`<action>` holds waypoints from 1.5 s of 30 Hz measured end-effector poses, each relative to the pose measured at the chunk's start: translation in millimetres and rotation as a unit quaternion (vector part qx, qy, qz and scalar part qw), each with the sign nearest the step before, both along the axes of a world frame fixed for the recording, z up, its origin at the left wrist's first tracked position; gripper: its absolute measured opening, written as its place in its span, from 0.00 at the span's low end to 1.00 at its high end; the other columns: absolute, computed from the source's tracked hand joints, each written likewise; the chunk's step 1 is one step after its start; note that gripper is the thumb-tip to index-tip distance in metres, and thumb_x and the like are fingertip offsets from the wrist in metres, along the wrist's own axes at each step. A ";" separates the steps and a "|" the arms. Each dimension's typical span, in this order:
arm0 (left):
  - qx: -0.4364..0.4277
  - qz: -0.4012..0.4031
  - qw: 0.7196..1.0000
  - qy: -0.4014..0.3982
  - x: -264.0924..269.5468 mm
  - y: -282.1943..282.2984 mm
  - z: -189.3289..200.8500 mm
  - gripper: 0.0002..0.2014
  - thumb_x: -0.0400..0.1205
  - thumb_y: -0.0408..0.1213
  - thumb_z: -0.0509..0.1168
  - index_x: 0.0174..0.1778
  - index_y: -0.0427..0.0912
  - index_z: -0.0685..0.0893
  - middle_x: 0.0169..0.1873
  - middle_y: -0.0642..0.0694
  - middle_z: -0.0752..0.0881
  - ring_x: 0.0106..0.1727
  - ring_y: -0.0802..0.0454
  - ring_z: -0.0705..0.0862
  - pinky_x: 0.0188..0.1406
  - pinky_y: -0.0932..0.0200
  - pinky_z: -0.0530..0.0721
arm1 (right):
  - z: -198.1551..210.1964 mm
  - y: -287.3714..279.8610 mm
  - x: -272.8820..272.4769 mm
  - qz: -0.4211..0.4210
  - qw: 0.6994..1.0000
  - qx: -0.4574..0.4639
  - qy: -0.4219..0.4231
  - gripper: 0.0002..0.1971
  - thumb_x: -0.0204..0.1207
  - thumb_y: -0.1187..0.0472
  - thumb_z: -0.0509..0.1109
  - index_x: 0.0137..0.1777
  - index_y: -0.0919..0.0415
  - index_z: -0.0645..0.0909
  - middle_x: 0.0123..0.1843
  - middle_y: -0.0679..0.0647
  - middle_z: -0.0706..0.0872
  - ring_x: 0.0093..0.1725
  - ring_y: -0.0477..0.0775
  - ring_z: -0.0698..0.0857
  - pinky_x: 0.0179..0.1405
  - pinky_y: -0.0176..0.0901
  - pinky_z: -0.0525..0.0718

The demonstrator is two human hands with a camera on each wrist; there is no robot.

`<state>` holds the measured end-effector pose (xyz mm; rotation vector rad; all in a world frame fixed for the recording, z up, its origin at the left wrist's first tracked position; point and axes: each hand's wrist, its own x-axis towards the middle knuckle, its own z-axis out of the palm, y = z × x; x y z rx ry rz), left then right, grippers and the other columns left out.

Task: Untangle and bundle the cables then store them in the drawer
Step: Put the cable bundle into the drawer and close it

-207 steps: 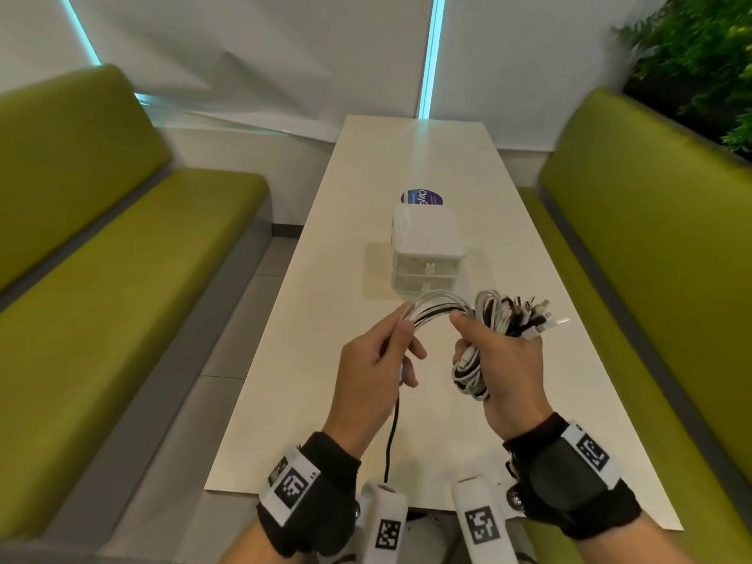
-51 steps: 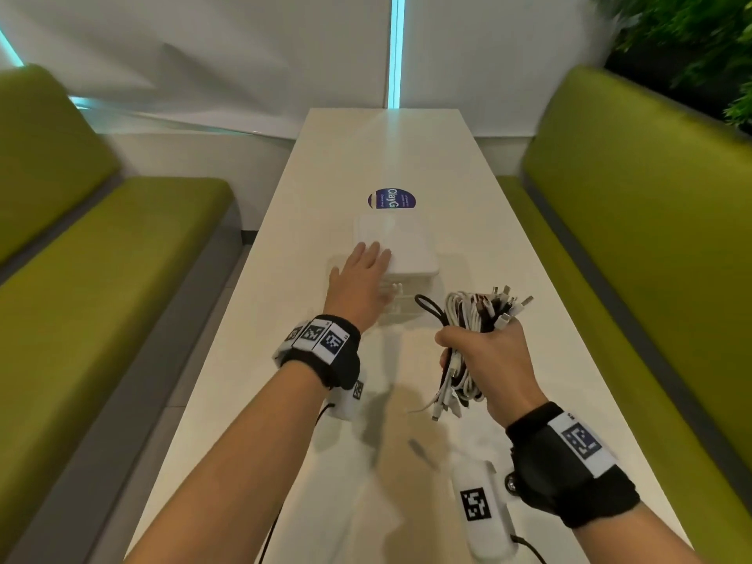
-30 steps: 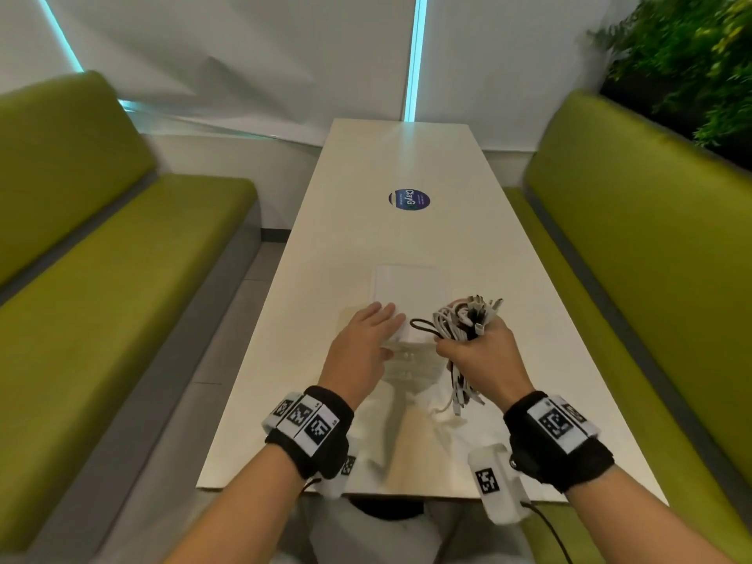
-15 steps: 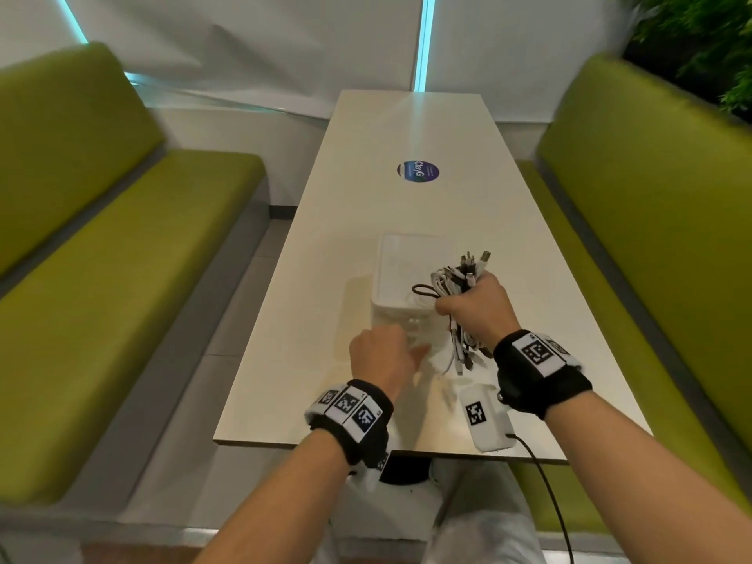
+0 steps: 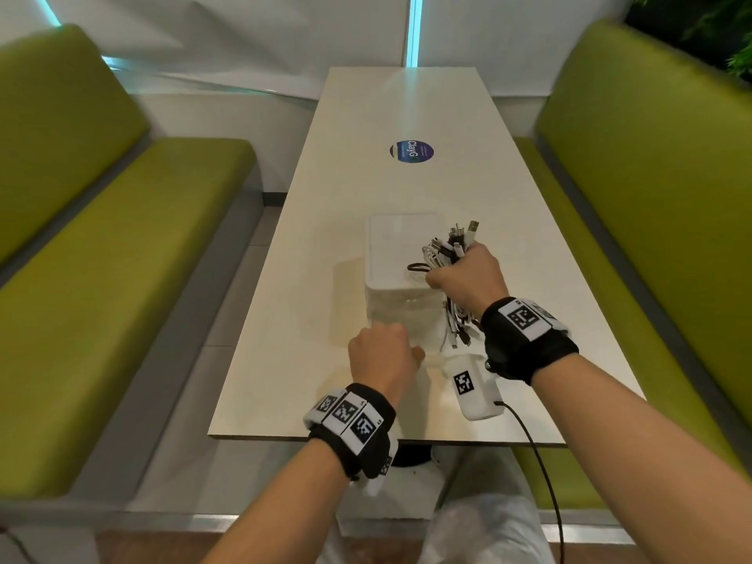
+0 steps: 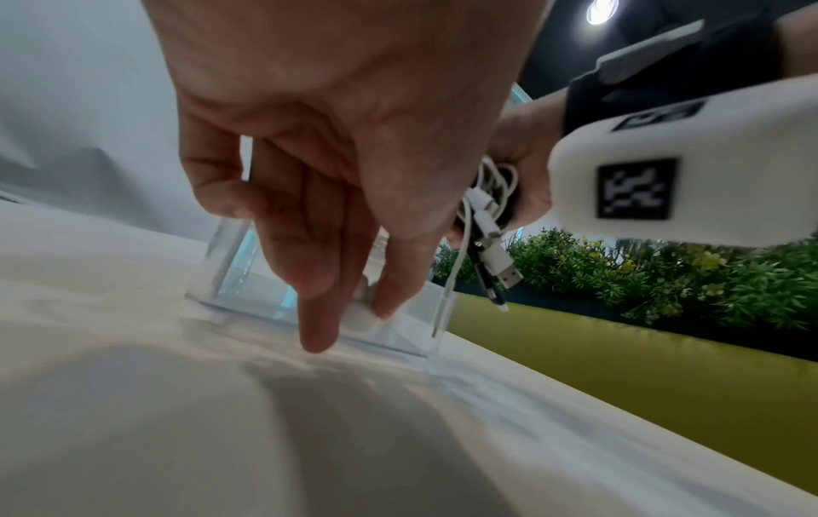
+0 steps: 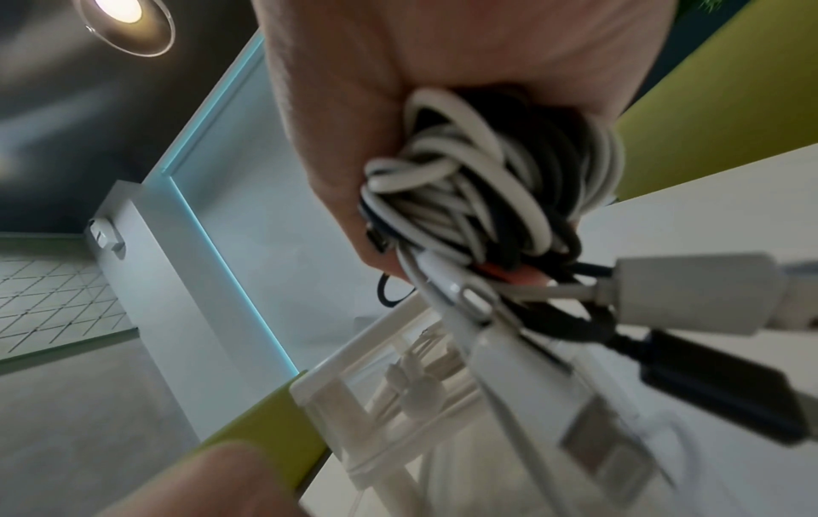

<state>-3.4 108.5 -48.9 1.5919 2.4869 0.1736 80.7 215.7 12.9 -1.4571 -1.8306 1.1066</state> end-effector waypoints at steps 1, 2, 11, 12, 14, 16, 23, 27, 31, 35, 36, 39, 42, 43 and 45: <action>-0.004 0.000 1.000 -0.001 1.0 -4.2 -0.9 0.16 0.81 0.50 0.62 0.44 0.40 0.85 0.44 0.41 0.87 0.47 0.39 0.85 0.42 0.53 0.76 | 0.5 0.5 -0.5 -0.001 1.000 0.001 0.001 0.15 0.64 0.65 0.73 0.49 0.52 0.78 0.39 0.44 0.82 0.49 0.56 0.86 0.51 0.47 0.86; -0.008 -0.001 1.000 -0.001 2.3 -8.5 -1.5 0.16 0.82 0.50 0.62 0.44 0.40 0.84 0.44 0.41 0.87 0.47 0.39 0.85 0.41 0.53 0.76 | 0.9 0.6 -0.8 -0.002 1.000 0.001 0.000 0.15 0.64 0.66 0.73 0.49 0.52 0.78 0.39 0.43 0.82 0.48 0.56 0.86 0.51 0.47 0.86; -0.004 -0.022 1.000 -0.019 10.4 -35.6 -3.0 0.21 0.83 0.56 0.59 0.41 0.43 0.86 0.39 0.44 0.87 0.42 0.43 0.84 0.37 0.56 0.74 | -3.4 0.4 -0.7 0.005 1.000 0.012 -0.008 0.15 0.62 0.64 0.73 0.50 0.53 0.79 0.41 0.46 0.84 0.46 0.55 0.86 0.45 0.44 0.85; 0.003 -0.021 0.999 -0.030 9.0 -38.6 -1.5 0.22 0.82 0.58 0.59 0.42 0.44 0.87 0.39 0.45 0.87 0.41 0.44 0.84 0.37 0.56 0.74 | -3.2 -0.9 0.4 0.007 1.000 0.013 -0.002 0.15 0.62 0.64 0.74 0.50 0.53 0.79 0.41 0.45 0.84 0.45 0.54 0.85 0.45 0.45 0.85; 0.025 -0.013 0.998 -0.052 3.5 -44.4 5.1 0.22 0.80 0.62 0.60 0.42 0.47 0.89 0.38 0.48 0.88 0.39 0.48 0.83 0.35 0.58 0.72 | -3.3 -4.5 4.9 0.010 1.000 0.022 0.016 0.15 0.61 0.63 0.73 0.49 0.53 0.80 0.41 0.45 0.85 0.44 0.51 0.85 0.41 0.42 0.84; 0.073 -0.009 0.995 -0.070 -7.0 -48.0 14.1 0.21 0.79 0.62 0.62 0.39 0.50 0.89 0.33 0.52 0.88 0.34 0.53 0.82 0.31 0.60 0.70 | -0.5 -11.6 10.9 0.023 0.999 0.035 0.033 0.12 0.62 0.64 0.73 0.45 0.53 0.81 0.37 0.43 0.84 0.37 0.46 0.83 0.34 0.36 0.77; 0.093 -0.069 0.986 -0.120 -38.5 -43.5 3.3 0.05 0.79 0.45 0.70 0.46 0.53 0.91 0.47 0.57 0.85 0.50 0.53 0.83 0.44 0.63 0.74 | 26.8 -45.0 23.9 0.163 0.975 0.120 -0.093 0.08 0.63 0.63 0.72 0.35 0.52 0.75 0.31 0.45 0.82 0.32 0.45 0.82 0.27 0.36 0.75; 0.098 -0.075 0.985 -0.118 -33.7 -43.9 -8.3 0.08 0.80 0.41 0.69 0.52 0.53 0.91 0.51 0.55 0.87 0.54 0.51 0.82 0.53 0.55 0.80 | 5.8 -52.5 8.2 0.238 0.933 0.126 -0.240 0.13 0.64 0.59 0.70 0.48 0.50 0.74 0.38 0.49 0.85 0.38 0.54 0.83 0.32 0.43 0.80; 0.106 -0.092 0.982 -0.125 -36.0 -43.7 -11.3 0.10 0.81 0.39 0.66 0.53 0.54 0.91 0.50 0.54 0.89 0.53 0.52 0.82 0.46 0.64 0.71 | -26.7 -60.3 0.6 0.170 0.949 0.115 -0.241 0.17 0.67 0.58 0.69 0.56 0.53 0.72 0.41 0.48 0.82 0.41 0.57 0.83 0.35 0.43 0.80; 0.100 -0.089 0.980 -0.146 -36.2 -43.0 -13.7 0.10 0.79 0.38 0.68 0.50 0.56 0.92 0.47 0.51 0.90 0.51 0.50 0.82 0.44 0.64 0.70 | -48.6 -65.8 -3.2 0.193 0.922 0.161 -0.293 0.18 0.70 0.57 0.67 0.59 0.56 0.69 0.44 0.57 0.87 0.45 0.64 0.85 0.36 0.46 0.79; 0.101 -0.084 0.980 -0.150 -35.7 -42.4 -14.4 0.10 0.78 0.38 0.68 0.50 0.56 0.92 0.46 0.50 0.90 0.50 0.50 0.82 0.43 0.64 0.70 | -50.5 -65.4 -4.9 0.194 0.916 0.168 -0.307 0.17 0.71 0.56 0.67 0.58 0.58 0.70 0.45 0.58 0.87 0.46 0.65 0.85 0.36 0.47 0.78; 0.107 -0.081 0.979 -0.155 -35.6 -41.3 -15.1 0.10 0.78 0.38 0.69 0.50 0.56 0.92 0.45 0.50 0.90 0.49 0.50 0.82 0.41 0.65 0.68 | -52.6 -61.9 -9.4 0.184 0.913 0.165 -0.325 0.16 0.71 0.56 0.67 0.58 0.58 0.72 0.46 0.60 0.86 0.48 0.66 0.85 0.37 0.47 0.78; 0.120 -0.089 0.977 -0.155 -36.3 -42.2 -15.7 0.09 0.79 0.38 0.69 0.50 0.55 0.92 0.45 0.53 0.91 0.49 0.53 0.82 0.41 0.67 0.65 | -54.0 -58.7 -13.0 0.154 0.918 0.139 -0.337 0.13 0.70 0.55 0.67 0.53 0.57 0.77 0.47 0.59 0.86 0.47 0.65 0.85 0.36 0.45 0.77; 0.124 -0.087 0.976 -0.159 -36.4 -42.4 -16.0 0.09 0.79 0.38 0.69 0.50 0.55 0.92 0.45 0.53 0.91 0.49 0.53 0.82 0.41 0.67 0.65 | -54.8 -56.9 -15.0 0.147 0.919 0.131 -0.343 0.11 0.70 0.56 0.67 0.51 0.57 0.78 0.46 0.58 0.86 0.46 0.65 0.85 0.36 0.45 0.77; 0.129 -0.083 0.974 -0.165 -35.7 -43.1 -15.6 0.09 0.79 0.37 0.68 0.50 0.53 0.92 0.46 0.53 0.91 0.50 0.53 0.82 0.42 0.68 0.66 | -54.9 -54.5 -17.7 0.146 0.914 0.117 -0.359 0.09 0.69 0.59 0.67 0.50 0.58 0.79 0.47 0.58 0.86 0.46 0.64 0.86 0.36 0.45 0.77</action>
